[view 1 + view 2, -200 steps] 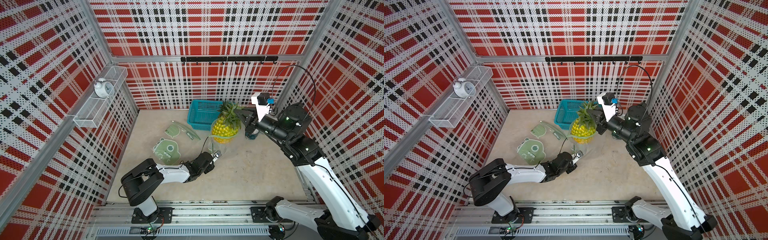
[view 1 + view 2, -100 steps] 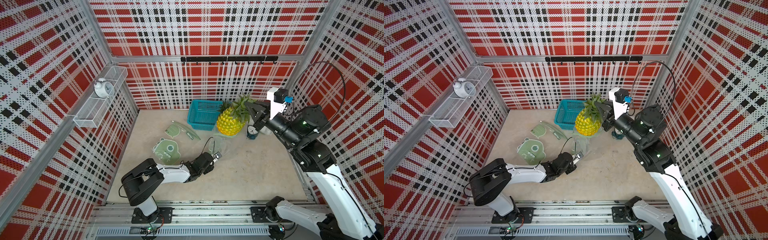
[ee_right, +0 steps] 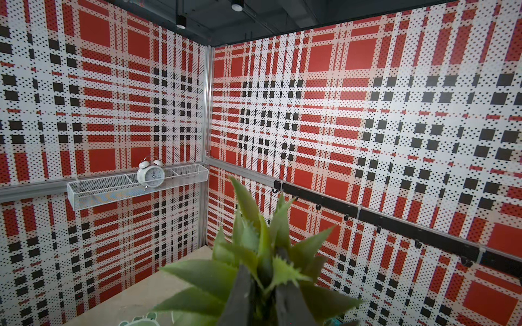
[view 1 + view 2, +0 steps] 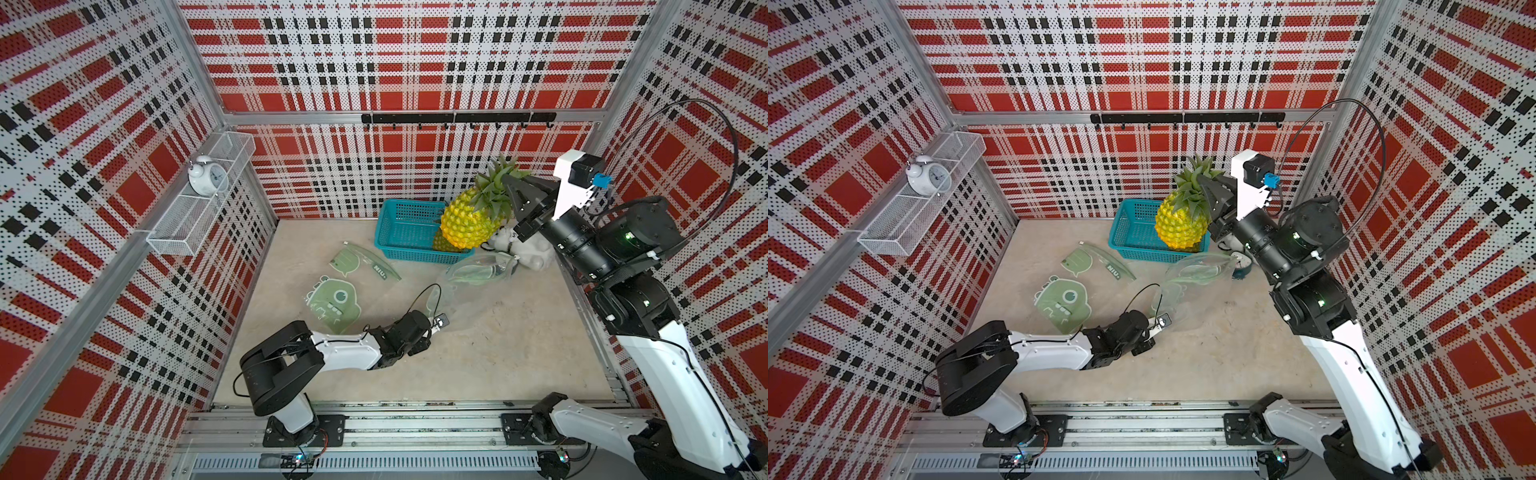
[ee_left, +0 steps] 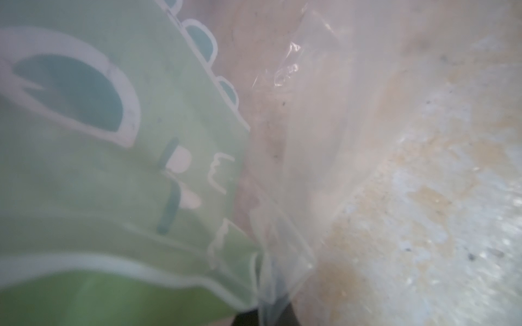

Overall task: Open the zip-top bag and take out the pineapple
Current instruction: Place the zipper food storage bag at the center of the board.

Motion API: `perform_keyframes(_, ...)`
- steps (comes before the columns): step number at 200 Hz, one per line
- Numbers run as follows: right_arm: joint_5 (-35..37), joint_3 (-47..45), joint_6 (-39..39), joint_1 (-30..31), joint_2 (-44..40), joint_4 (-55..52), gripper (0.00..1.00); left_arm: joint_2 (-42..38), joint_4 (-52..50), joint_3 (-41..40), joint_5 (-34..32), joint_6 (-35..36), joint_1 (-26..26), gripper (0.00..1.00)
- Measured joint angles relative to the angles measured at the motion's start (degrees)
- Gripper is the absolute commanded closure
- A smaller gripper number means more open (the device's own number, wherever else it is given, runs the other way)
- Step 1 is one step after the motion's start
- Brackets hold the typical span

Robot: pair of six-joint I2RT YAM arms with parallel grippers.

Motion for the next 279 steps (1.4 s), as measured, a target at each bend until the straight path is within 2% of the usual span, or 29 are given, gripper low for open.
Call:
perform_keyframes(34, -0.59, 2.43, -0.35, -0.87, 6.49, -0.17, 1.0, -3.23, -2.36, 1.44, 5.35, 0.35, -0.13, 1.0)
perform_keyframes(91, -4.57, 3.61, 1.57, -4.2, 17.81, 0.24, 1.0, -3.32, -6.73, 8.39, 17.03, -1.73, -0.11, 1.0)
perform_keyframes(139, -5.81, 4.42, 2.82, -5.14, 24.33, 1.33, 1.0, -0.09, -7.8, 12.04, 20.81, -8.07, 0.66, 1.0)
perform_keyframes(149, -5.9, 5.01, 3.06, -5.2, 25.33, 1.38, 1.0, 0.94, -8.02, 13.2, 21.4, -9.79, 1.07, 0.93)
perform_keyframes(162, -6.1, 5.97, 3.45, -5.27, 26.47, 1.53, 1.0, 2.08, -8.11, 14.58, 21.7, -11.89, 1.62, 0.9)
perform_keyframes(199, -6.91, 7.85, 4.0, -5.33, 29.16, 3.91, 1.0, 3.87, -7.8, 16.76, 22.1, -17.75, 2.8, 0.9)
perform_keyframes(225, -7.85, 9.44, 4.7, -5.55, 31.71, 5.14, 1.0, 4.61, -7.41, 17.94, 22.14, -21.07, 3.74, 0.78)
perform_keyframes(238, -8.31, 10.88, 5.16, -5.68, 33.42, 5.18, 1.0, 4.68, -7.37, 18.29, 22.03, -22.51, 4.31, 0.62)
perform_keyframes(279, -9.33, 13.97, 5.84, -5.77, 38.18, 5.68, 1.0, 4.24, -6.21, 18.25, 21.79, -26.01, 6.08, 0.52)
